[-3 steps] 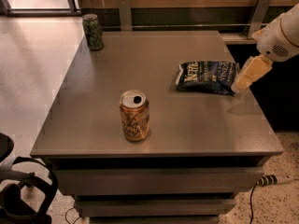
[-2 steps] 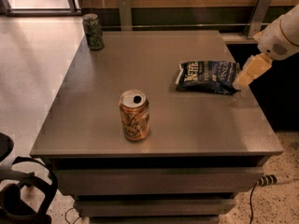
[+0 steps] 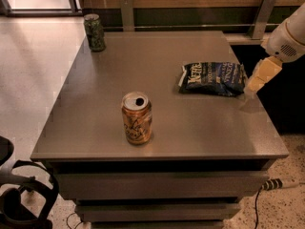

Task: Move blue chip bag near green can

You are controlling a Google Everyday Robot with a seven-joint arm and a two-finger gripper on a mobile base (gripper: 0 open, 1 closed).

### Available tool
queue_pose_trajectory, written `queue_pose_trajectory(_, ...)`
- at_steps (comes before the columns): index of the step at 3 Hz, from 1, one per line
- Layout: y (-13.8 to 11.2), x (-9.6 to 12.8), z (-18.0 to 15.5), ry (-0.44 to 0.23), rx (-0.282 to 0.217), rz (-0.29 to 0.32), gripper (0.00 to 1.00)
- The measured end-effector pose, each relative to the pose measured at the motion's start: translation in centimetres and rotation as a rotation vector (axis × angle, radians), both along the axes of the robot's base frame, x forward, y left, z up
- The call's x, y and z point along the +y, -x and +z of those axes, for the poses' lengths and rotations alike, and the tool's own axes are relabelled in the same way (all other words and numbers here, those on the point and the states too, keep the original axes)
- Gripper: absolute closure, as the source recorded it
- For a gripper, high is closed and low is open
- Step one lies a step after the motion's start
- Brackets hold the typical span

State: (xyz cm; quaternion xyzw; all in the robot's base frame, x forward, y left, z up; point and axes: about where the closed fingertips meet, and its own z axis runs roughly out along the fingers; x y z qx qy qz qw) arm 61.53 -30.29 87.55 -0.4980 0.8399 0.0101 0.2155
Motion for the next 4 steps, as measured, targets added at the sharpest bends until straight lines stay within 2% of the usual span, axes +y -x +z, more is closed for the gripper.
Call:
queue_pose_trajectory(1, -0.1, 0.0, 0.0, -0.001, -0.002, 0.0, 0.0)
queue_pose_trajectory(2, -1.1, 2.3, -1.4, -0.016, 0.011, 0.035, 0.0)
queue_pose_trajectory(3, -2.5, 4.7, -3.9, -0.044, 0.048, 0.071, 0.0)
queue_pose_trajectory(4, -3.2, 6.0, -6.4, -0.08, 0.084, 0.091, 0.0)
